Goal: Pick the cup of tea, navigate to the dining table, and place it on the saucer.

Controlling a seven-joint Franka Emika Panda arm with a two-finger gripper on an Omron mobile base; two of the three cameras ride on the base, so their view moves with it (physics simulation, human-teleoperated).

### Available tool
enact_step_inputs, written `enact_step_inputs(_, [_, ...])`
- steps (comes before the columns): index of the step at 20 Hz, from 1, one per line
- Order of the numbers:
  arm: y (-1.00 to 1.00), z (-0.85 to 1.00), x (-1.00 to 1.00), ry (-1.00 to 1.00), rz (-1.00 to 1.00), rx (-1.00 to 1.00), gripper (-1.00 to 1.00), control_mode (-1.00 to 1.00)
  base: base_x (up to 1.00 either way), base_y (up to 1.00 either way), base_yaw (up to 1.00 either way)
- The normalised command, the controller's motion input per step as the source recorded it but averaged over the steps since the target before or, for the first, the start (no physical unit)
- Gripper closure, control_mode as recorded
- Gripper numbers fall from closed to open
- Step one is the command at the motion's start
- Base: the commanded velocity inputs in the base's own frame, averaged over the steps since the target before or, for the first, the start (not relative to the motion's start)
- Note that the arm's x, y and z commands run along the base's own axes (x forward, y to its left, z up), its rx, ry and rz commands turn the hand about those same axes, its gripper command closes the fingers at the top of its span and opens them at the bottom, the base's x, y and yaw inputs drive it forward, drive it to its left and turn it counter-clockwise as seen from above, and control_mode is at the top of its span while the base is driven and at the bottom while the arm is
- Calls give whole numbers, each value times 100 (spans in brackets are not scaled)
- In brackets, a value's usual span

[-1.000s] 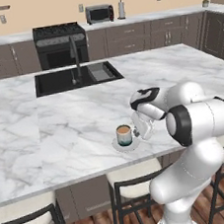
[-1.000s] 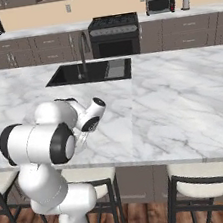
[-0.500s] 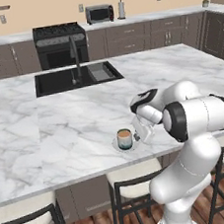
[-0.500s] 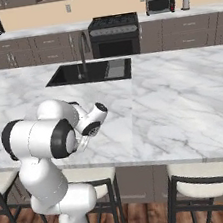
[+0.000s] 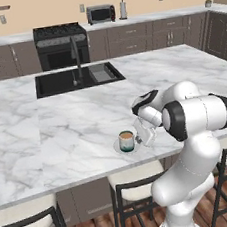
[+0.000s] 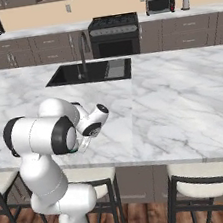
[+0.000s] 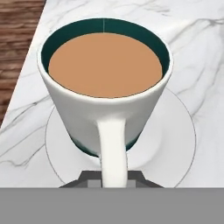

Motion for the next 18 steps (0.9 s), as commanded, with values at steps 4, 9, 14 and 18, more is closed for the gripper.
enact_step_inputs(4, [0, 0, 0, 0, 0, 0, -100, -100, 0, 0, 0])
enact_step_inputs(9, [0, 0, 0, 0, 0, 0, -100, -100, 0, 0, 0])
enact_step_inputs(14, [0, 0, 0, 0, 0, 0, -100, -100, 0, 0, 0])
enact_step_inputs(18, [-3, 19, 0, -4, 0, 0, -100, -100, 0, 0, 0])
